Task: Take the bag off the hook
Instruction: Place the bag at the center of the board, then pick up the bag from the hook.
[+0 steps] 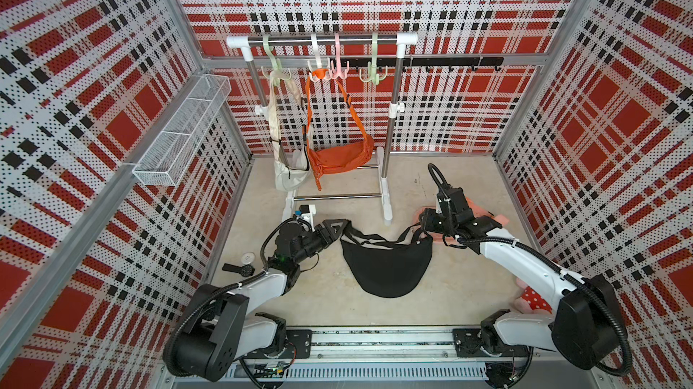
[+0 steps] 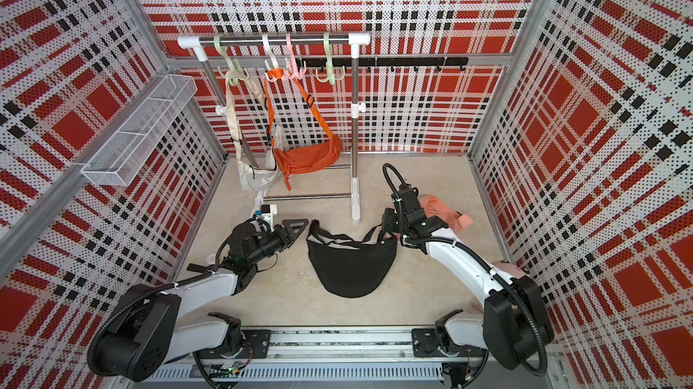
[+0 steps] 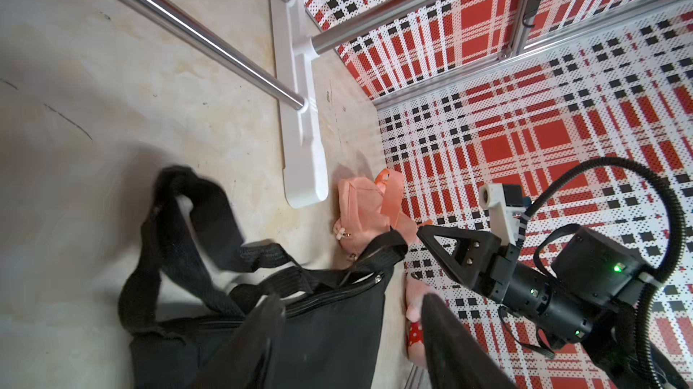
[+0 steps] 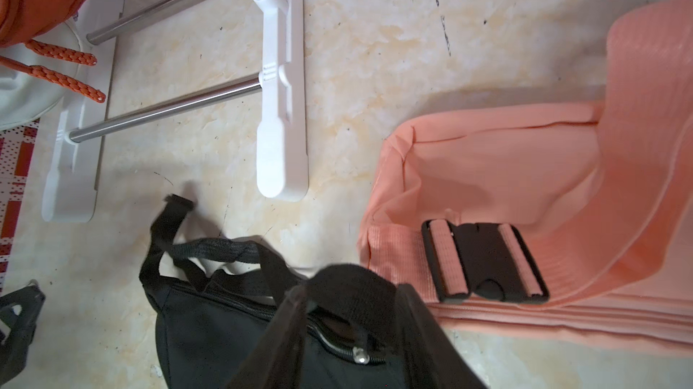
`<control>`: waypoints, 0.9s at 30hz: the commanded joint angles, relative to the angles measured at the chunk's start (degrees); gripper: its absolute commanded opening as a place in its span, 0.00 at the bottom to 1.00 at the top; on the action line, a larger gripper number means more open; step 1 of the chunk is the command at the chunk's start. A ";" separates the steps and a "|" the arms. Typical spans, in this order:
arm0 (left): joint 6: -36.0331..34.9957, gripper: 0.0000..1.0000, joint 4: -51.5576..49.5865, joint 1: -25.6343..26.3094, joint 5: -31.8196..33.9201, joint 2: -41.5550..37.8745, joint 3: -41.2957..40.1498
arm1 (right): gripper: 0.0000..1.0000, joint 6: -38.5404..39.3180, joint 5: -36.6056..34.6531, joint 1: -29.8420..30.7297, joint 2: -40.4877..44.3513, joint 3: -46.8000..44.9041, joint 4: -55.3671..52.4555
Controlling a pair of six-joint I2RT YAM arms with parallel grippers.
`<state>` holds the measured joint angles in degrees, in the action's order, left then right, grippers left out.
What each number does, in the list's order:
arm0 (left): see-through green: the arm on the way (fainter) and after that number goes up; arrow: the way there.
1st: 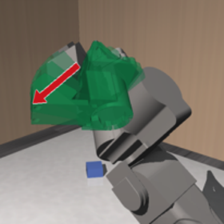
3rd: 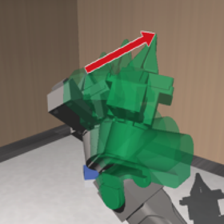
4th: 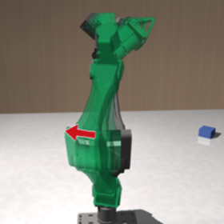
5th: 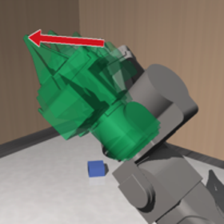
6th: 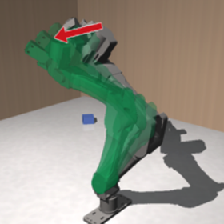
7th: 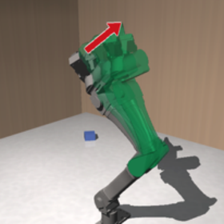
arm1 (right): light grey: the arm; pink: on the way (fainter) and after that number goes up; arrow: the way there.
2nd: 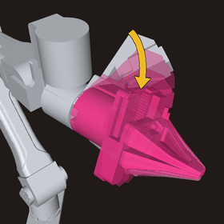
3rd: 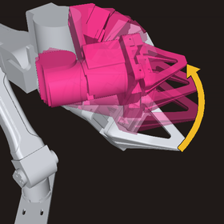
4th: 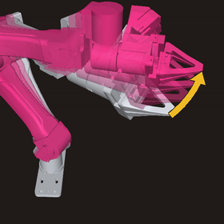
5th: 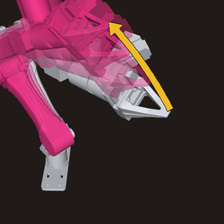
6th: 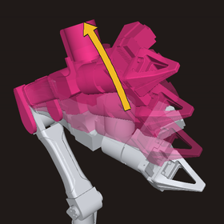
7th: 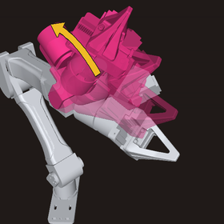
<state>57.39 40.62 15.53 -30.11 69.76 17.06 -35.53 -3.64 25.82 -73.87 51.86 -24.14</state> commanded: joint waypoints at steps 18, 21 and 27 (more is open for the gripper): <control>-23.46 0.55 -23.76 -6.82 4.30 -1.09 27.21 | 0.43 4.33 -1.76 4.10 -2.70 22.04 -3.16; -29.45 0.55 -28.35 -6.92 7.34 0.21 35.06 | 0.42 7.89 -0.21 4.55 -6.42 28.77 -0.50; -34.78 0.52 -28.49 -8.54 9.02 3.63 44.33 | 0.42 13.50 3.71 4.52 -12.28 35.68 10.99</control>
<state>28.34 14.52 7.97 -22.98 71.68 58.89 -26.39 -2.42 29.95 -84.38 85.84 -20.58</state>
